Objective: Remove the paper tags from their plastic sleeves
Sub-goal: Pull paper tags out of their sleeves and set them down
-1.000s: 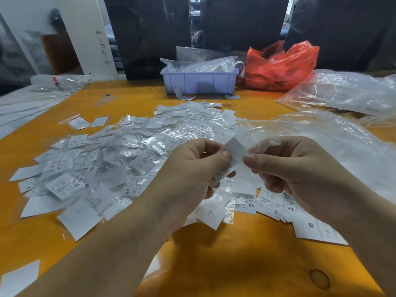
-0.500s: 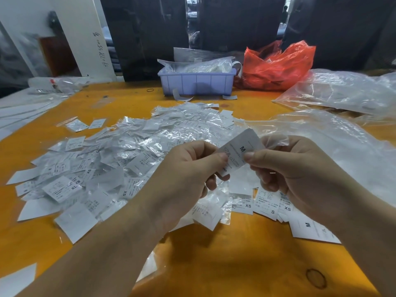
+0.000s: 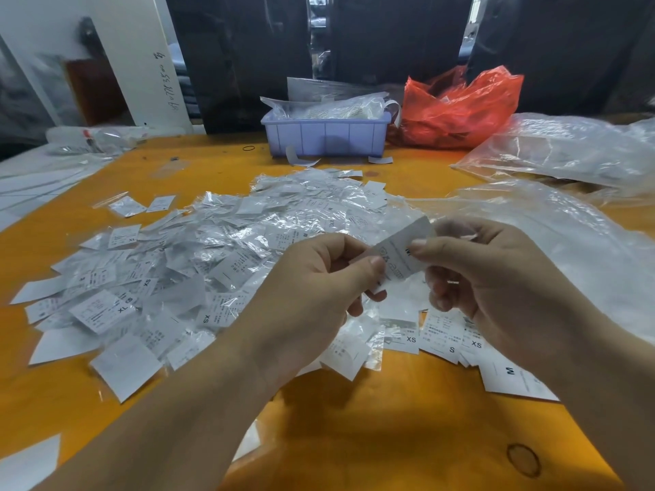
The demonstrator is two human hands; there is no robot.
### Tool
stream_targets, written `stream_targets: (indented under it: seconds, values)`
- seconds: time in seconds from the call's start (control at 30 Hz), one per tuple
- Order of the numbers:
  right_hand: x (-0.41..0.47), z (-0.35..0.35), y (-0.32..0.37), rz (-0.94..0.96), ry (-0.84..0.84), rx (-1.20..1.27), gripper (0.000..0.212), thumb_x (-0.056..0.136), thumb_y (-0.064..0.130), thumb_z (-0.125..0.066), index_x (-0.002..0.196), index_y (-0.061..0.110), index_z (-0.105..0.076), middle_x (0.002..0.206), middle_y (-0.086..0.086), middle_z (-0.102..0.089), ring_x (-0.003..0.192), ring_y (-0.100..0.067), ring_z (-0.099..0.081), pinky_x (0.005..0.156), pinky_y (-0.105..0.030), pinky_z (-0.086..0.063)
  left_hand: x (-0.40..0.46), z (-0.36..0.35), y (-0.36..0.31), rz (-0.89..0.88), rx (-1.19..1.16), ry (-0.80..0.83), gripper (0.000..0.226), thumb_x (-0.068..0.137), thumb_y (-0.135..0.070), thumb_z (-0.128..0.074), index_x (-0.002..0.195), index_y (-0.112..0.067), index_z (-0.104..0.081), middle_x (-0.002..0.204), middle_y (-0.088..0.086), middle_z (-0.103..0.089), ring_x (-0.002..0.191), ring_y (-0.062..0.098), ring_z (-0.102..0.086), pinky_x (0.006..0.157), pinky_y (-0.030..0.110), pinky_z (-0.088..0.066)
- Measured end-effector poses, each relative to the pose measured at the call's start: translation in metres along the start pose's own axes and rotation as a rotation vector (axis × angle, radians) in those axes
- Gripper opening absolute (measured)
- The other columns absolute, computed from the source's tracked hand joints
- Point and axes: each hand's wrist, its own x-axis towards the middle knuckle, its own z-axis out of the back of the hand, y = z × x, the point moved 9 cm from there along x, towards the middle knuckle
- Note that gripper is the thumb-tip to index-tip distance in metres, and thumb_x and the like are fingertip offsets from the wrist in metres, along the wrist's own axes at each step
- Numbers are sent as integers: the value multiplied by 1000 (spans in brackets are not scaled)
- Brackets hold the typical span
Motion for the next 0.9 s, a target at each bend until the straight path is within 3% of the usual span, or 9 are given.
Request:
stream_targets:
  seconds: [0.13, 0.27, 0.43, 0.6, 0.8, 0.9]
  values:
    - [-1, -9, -3, -6, 30, -17, 15, 82, 1, -67, 78, 12, -76, 56, -4, -52, 50, -12, -49, 47, -22, -45, 0, 0, -1, -13, -5, -6, 7, 93, -16, -62, 91, -13, -68, 63, -3, -66, 48, 6, -51, 45, 17, -39]
    - [-1, -6, -3, -18, 8, -8, 22, 79, -3, -68, 79, 16, -78, 58, -1, -59, 52, -12, -53, 49, -22, -47, 0, 1, 2, 24, -81, -24, 8, 93, -15, -63, 100, -18, -64, 65, -2, -68, 51, 7, -53, 43, 20, -40]
    - [0, 0, -2, -48, -5, 95, 23, 58, 10, -73, 78, 18, -78, 73, -9, -70, 53, -12, -55, 50, -21, -49, 1, 5, 4, 29, -80, -33, 13, 94, -10, -59, 102, -17, -66, 73, -2, -71, 56, 7, -55, 48, 22, -45]
    - [-1, -2, -7, -71, -19, 75, 30, 51, 8, -76, 79, 19, -78, 80, -12, -68, 53, -15, -58, 49, -22, -50, -1, 5, -3, -67, 47, -63, 16, 93, -15, -63, 104, -26, -62, 74, -6, -72, 57, 4, -57, 51, 18, -45]
    - [0, -3, -2, -60, 1, 159, 18, 64, 26, -73, 79, 19, -78, 70, -7, -69, 50, -11, -52, 47, -21, -47, -3, 5, -10, -122, 97, -76, 21, 95, -15, -62, 108, -31, -57, 79, -8, -73, 58, -2, -58, 52, 12, -45]
    - [0, 3, -1, -32, -59, 138, 14, 66, 25, -71, 76, 17, -78, 66, -5, -67, 49, -11, -52, 46, -21, -47, -5, 6, -13, -152, 112, -96, 22, 94, -17, -62, 108, -33, -56, 81, -6, -73, 59, -2, -58, 54, 11, -44]
